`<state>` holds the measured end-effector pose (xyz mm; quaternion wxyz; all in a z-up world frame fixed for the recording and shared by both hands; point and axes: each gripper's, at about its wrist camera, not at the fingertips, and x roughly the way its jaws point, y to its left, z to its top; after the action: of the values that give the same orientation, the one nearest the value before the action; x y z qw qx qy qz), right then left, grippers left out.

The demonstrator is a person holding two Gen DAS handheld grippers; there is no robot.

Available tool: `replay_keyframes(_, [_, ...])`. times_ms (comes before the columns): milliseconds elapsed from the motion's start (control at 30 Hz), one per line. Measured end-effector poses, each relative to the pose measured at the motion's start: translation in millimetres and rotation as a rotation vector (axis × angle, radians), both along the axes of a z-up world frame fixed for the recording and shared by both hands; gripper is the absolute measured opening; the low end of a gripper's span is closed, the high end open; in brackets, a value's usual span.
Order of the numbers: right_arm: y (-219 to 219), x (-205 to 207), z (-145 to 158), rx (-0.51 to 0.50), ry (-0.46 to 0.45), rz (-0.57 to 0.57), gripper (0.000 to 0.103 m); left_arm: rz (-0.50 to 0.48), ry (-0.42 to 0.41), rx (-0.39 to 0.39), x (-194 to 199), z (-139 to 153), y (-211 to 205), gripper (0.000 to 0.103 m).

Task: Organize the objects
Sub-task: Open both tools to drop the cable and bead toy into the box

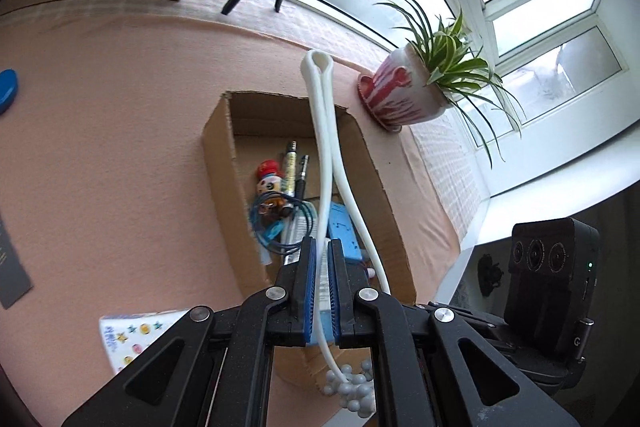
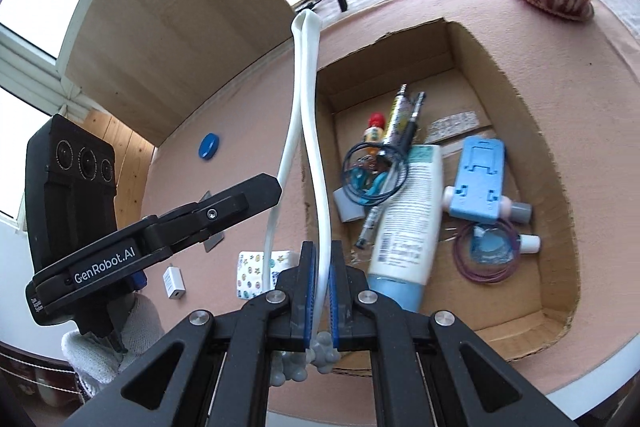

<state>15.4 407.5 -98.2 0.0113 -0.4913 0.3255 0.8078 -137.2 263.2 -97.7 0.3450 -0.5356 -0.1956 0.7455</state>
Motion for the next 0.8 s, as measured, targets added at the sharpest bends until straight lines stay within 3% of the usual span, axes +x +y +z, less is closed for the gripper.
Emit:
replay_keyframes(233, [35, 6, -13, 0.001, -0.010, -0.051, 0.005, -0.045, -0.022, -0.018, -10, -17, 50, 0.003])
replay_keyframes(500, [45, 10, -7, 0.029, 0.016, -0.060, 0.009, -0.010, 0.007, -0.053, -15, -12, 46, 0.003])
replay_keyframes(533, [45, 10, -7, 0.035, 0.016, -0.064, 0.010, -0.009, 0.018, -0.067, -14, -11, 45, 0.004])
replay_keyframes(600, [44, 9, -6, 0.052, 0.020, -0.068, 0.024, 0.003, 0.039, -0.103, -10, -9, 40, 0.006])
replay_keyframes(700, [40, 12, -2, 0.082, 0.030, -0.071, 0.035, 0.025, 0.044, -0.154, -5, -11, 28, 0.027])
replay_keyframes(767, [35, 11, 1, 0.107, 0.035, -0.057, 0.035, 0.050, 0.055, -0.195, 0, -13, 15, 0.060])
replay_keyframes(800, [31, 10, 3, 0.124, 0.039, -0.049, 0.036, 0.066, 0.061, -0.211, 3, -14, 7, 0.063])
